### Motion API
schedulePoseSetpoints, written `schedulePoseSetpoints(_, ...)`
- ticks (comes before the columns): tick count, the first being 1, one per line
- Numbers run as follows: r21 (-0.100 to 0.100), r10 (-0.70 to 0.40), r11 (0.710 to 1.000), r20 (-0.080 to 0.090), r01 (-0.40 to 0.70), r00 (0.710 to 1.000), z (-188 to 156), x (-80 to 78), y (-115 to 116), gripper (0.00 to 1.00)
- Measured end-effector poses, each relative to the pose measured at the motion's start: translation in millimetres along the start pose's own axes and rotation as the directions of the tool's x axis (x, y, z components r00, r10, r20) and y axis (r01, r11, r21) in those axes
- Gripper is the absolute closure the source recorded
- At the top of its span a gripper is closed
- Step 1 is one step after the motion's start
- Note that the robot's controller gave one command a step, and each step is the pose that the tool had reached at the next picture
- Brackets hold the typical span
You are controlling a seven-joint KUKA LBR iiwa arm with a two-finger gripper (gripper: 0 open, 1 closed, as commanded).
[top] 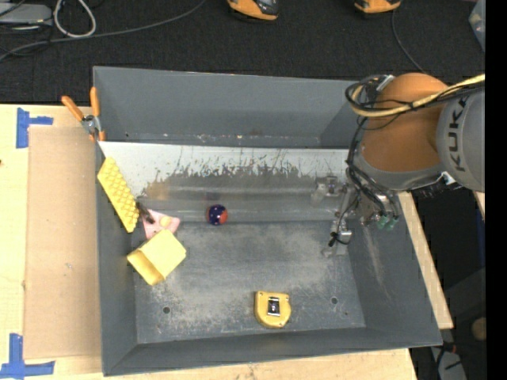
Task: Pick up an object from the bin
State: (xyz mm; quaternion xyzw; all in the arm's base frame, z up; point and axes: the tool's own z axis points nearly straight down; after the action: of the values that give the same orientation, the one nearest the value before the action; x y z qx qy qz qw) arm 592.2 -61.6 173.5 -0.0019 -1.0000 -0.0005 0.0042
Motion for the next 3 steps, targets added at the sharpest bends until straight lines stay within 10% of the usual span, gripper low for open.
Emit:
schedulePoseSetpoints(1,0.001,-0.002,1.0,0.007,0.002,1.0,-5,-1.2,0,0.0)
schedulePoseSetpoints(2,0.0,-0.052,0.999,0.006,0.052,0.999,78,58.5,41,0.0)
schedulePoseSetpoints(3,0.003,-0.09,0.996,0.015,0.09,0.996,62,65.8,70,0.0)
